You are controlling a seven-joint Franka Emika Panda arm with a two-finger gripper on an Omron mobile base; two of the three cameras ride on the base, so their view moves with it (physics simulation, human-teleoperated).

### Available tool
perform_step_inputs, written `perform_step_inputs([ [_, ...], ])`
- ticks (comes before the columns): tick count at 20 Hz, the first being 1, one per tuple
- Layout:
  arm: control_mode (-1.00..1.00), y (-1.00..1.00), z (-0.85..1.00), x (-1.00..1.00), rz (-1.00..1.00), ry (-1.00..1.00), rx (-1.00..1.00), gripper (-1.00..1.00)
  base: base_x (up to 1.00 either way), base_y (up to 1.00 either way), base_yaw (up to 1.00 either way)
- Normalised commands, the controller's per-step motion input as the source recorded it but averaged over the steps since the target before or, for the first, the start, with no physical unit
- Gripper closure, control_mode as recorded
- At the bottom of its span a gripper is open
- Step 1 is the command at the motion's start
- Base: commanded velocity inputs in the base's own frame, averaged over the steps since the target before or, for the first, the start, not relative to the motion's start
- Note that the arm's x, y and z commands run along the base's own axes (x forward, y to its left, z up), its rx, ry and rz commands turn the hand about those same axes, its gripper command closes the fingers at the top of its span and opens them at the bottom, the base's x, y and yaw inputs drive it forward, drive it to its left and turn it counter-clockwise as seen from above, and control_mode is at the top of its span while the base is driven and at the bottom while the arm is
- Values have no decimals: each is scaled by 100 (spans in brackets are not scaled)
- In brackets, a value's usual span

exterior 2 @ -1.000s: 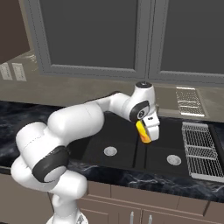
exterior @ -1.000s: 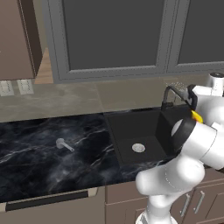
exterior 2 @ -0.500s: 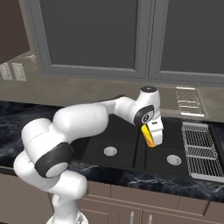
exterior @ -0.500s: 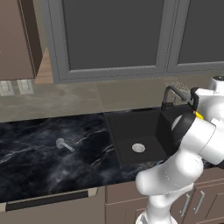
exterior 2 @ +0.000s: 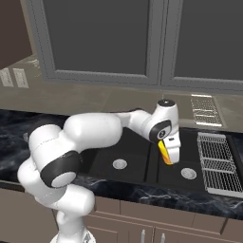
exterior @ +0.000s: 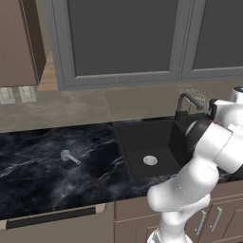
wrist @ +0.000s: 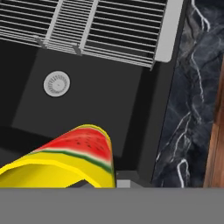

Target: Move any existing items from the left basin to the right basin for drying. Then move the measuring cup from the counter to the left basin of the sink for washing.

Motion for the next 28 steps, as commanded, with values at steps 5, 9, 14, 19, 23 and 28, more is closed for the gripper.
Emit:
perform_step_inputs([
  [5,-100,-8,-18,0,-4,0,1,100,0,0,0],
  [9,-100,-10,-22,-1,-2,0,1,100,0,0,0],
  [14,-100,-11,-25,-1,-1,0,1,100,0,0,0],
  [19,-100,-4,-25,0,0,0,1,100,0,0,0],
  [23,-100,0,-23,0,0,1,1,100,0,0,0],
  [28,-100,0,-22,0,0,2,1,100,0,0,0],
])
